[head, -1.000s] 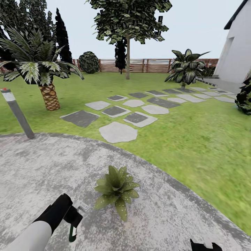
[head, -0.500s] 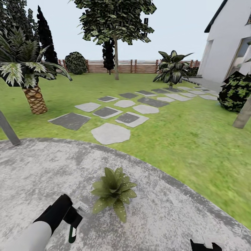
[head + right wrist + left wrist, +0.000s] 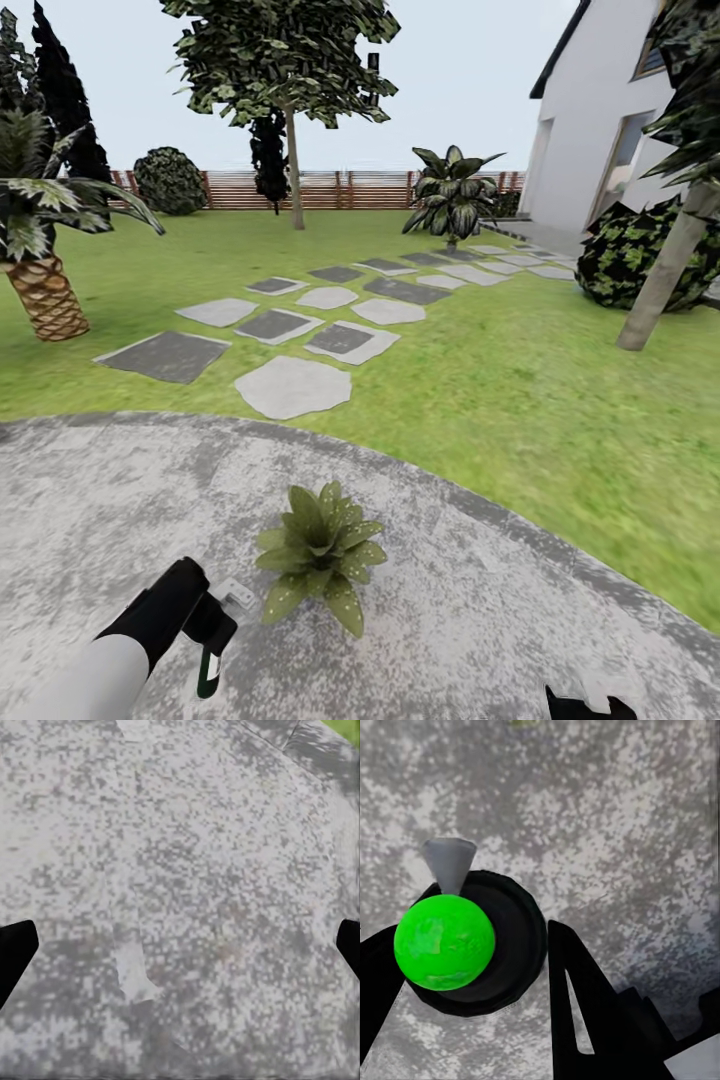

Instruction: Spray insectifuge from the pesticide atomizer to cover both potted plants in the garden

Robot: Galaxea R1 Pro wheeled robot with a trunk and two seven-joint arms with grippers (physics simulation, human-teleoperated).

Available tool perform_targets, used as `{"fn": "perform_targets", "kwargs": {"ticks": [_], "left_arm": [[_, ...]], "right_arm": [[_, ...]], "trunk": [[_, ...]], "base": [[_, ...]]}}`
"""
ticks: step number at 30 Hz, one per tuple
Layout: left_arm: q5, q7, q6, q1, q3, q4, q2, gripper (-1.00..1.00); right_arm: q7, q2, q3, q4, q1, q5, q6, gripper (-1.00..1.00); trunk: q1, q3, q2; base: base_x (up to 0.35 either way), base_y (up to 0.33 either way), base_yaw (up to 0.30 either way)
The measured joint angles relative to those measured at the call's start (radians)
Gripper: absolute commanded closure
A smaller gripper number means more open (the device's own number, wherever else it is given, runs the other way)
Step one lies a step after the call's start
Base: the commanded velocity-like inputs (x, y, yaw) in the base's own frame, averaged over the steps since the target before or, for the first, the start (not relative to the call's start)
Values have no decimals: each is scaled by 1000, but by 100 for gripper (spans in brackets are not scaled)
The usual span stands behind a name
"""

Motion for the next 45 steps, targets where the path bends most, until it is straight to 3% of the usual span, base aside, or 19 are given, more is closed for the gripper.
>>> {"fn": "perform_targets", "kwargs": {"ticks": [5,9,11,15,20,24,27,34,45], "left_arm": [[-3,-5,0,5,-6,1,5,100],[-9,-11,-1,39,-8,1,20,100],[-6,-20,-27,45,-12,12,21,100],[-13,-93,-78,46,-21,30,16,100],[-22,-106,-81,46,-38,32,22,100],[-86,-105,-72,46,-39,32,19,100],[-113,-105,-68,46,-38,32,19,100],[-119,-107,-66,45,-32,28,20,100],[-114,-107,-67,43,-28,18,20,100]], "right_arm": [[0,0,0,-1,0,0,0,-100],[0,0,0,0,0,0,0,-100],[0,0,0,-1,0,0,0,-100],[0,0,0,0,0,0,0,-100],[0,0,0,-1,0,0,0,-100],[0,0,0,0,0,0,0,-100],[0,0,0,1,0,0,0,-100],[0,0,0,1,-1,0,0,-100],[0,0,0,1,0,0,0,-100]], "trunk": [[0,0,0],[0,0,0],[0,0,0],[0,0,0],[0,0,0],[0,0,0],[0,0,0],[0,0,0],[0,0,0]], "base": [[0,0,-133],[0,0,-12],[0,0,-1],[0,0,0],[-14,18,0],[-167,179,-37],[-220,233,-210],[-158,275,-272],[61,335,-279]]}}
